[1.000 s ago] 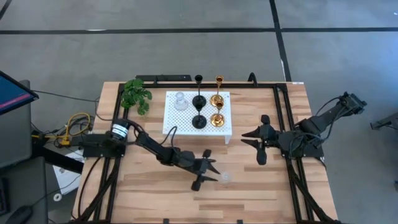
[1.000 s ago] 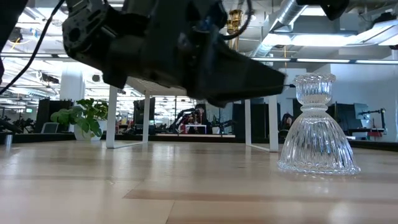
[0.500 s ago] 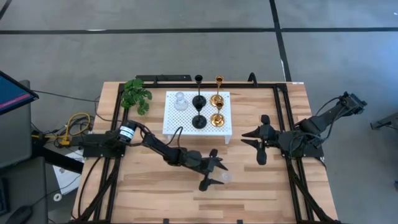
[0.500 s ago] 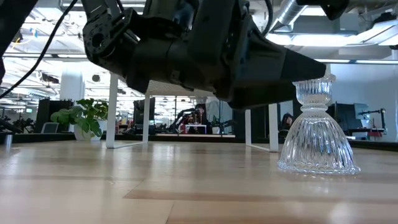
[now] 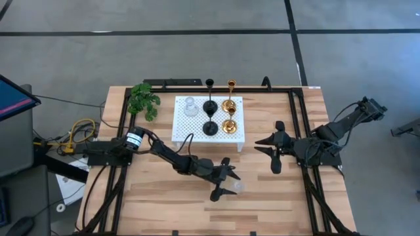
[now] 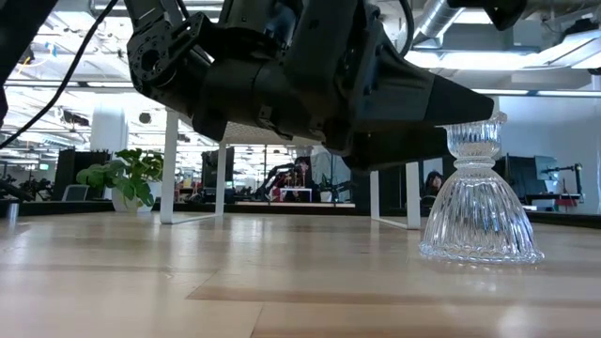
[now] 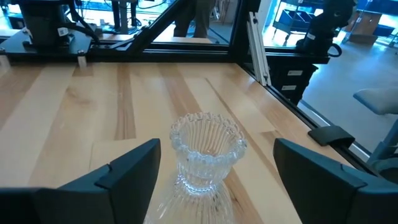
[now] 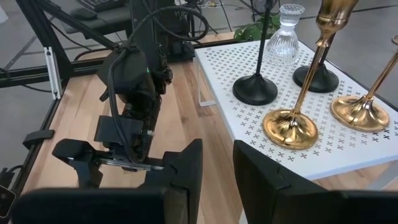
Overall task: Pick & Place candle stick holders
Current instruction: Put the glass candle holder aligned with the other glass candle holder on the shelf
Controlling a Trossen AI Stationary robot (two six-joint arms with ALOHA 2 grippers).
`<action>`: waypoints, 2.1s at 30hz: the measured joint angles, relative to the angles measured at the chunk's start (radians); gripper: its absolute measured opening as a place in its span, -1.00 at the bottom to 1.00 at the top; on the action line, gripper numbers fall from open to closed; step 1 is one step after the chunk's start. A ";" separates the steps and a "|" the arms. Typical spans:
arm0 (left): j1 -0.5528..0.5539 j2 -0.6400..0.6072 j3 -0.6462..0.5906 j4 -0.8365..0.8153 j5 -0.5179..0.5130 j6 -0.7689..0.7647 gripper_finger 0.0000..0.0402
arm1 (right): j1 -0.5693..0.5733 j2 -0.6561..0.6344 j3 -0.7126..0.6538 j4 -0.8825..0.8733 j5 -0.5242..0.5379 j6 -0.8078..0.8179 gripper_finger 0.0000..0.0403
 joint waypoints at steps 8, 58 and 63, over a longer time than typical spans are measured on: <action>0.000 0.000 0.000 0.000 -0.006 0.000 0.56 | 0.000 0.000 0.000 0.004 0.000 0.000 -0.60; -0.014 0.069 0.071 -0.038 -0.077 -0.012 -0.20 | 0.000 0.000 0.000 -0.018 0.000 0.000 -0.60; -0.026 -0.008 0.049 -0.178 -0.115 -0.012 -0.28 | 0.000 0.000 0.000 -0.030 0.000 0.001 -0.60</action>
